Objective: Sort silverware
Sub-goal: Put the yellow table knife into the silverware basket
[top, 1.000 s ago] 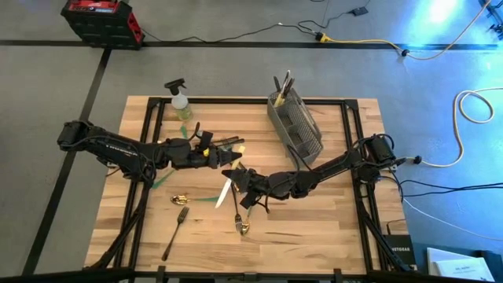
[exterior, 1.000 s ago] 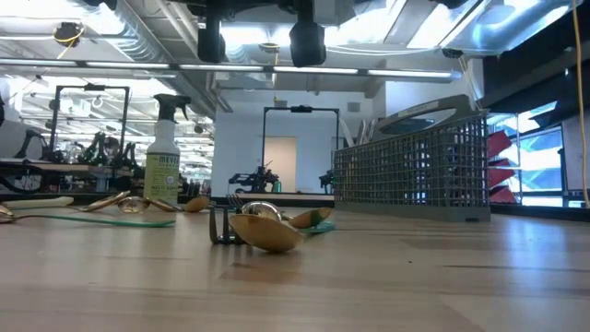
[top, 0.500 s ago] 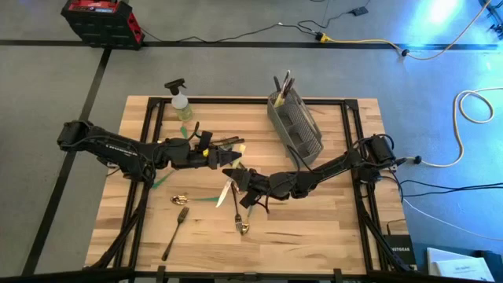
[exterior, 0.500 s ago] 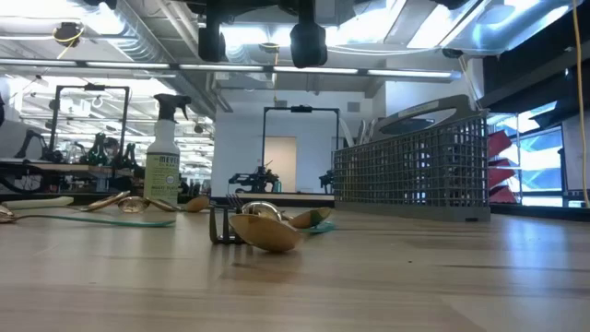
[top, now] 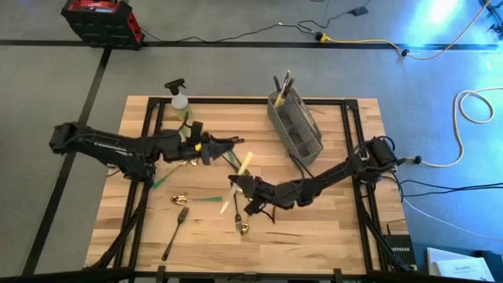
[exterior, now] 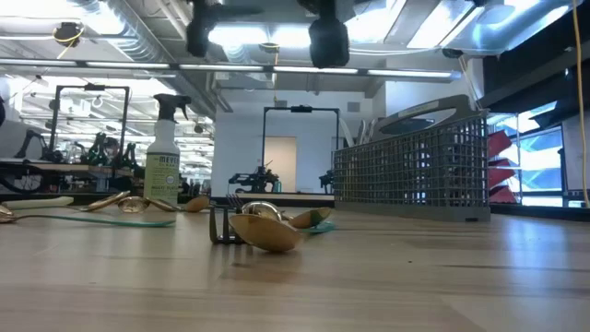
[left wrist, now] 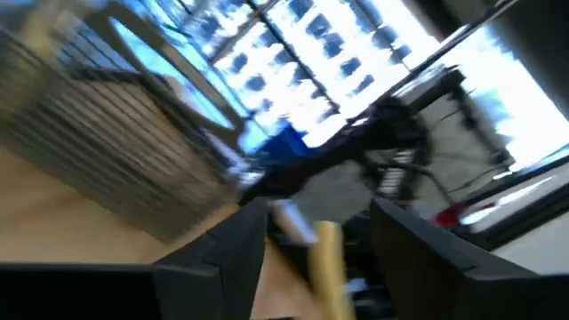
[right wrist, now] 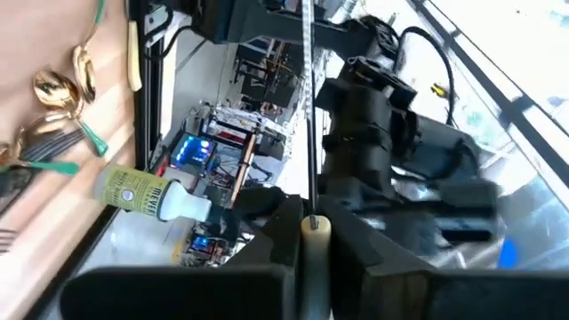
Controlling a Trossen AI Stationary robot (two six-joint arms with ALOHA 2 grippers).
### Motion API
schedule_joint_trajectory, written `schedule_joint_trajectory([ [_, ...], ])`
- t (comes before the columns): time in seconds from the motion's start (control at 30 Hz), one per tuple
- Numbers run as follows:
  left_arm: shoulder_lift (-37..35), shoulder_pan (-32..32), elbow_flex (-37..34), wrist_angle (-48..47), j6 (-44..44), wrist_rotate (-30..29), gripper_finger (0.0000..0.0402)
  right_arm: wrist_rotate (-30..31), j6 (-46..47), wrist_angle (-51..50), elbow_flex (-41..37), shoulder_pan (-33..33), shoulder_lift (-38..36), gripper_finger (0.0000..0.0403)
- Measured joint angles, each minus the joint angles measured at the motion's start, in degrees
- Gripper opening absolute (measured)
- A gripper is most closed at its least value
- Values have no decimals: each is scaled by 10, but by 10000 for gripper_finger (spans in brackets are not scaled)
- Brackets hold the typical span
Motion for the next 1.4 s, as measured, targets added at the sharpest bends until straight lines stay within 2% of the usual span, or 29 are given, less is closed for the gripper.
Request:
schedule_joint_trajectory([
  [0.1, -41, 13, 0, -105, 32, -49, 184, 23, 10, 41, -38, 2, -13, 7],
  [0.27, -101, 18, 0, -272, 97, -166, 184, 11, 83, 106, -122, -16, -72, 7],
  [0.37, -124, 17, 0, -358, 106, -234, 184, -35, 176, 120, -170, -49, -125, 7],
  [0.5, -142, 0, -25, -428, 72, -385, 184, -112, 356, 96, -210, -121, -193, 7],
  [0.57, -149, -14, -55, -425, 53, -440, 183, -152, 434, 83, -218, -160, -214, 7],
  [0.67, -154, -33, -108, -413, 11, -477, 179, -208, 539, 57, -220, -217, -233, 7],
  [0.77, -154, -52, -168, -381, -23, -485, 174, -299, 625, 46, -219, -276, -240, 7],
  [0.87, -156, -72, -231, -289, -23, -484, 167, -344, 701, 40, -219, -333, -239, 7],
  [0.97, -157, -92, -293, -148, 59, -456, 151, -388, 778, 45, -219, -400, -239, 7],
  [1.03, -157, -98, -332, -39, 121, -406, 138, -414, 828, 57, -219, -440, -239, 7],
  [1.17, -157, -98, -393, 161, 268, -287, 110, -407, 912, 60, -219, -507, -237, 7],
  [1.3, -156, -94, -394, 194, 407, -277, 85, -370, 1002, 38, -188, -546, -207, 7],
  [1.4, -156, -94, -394, 195, 452, -273, 74, -350, 1014, 18, -161, -549, -167, 7],
])
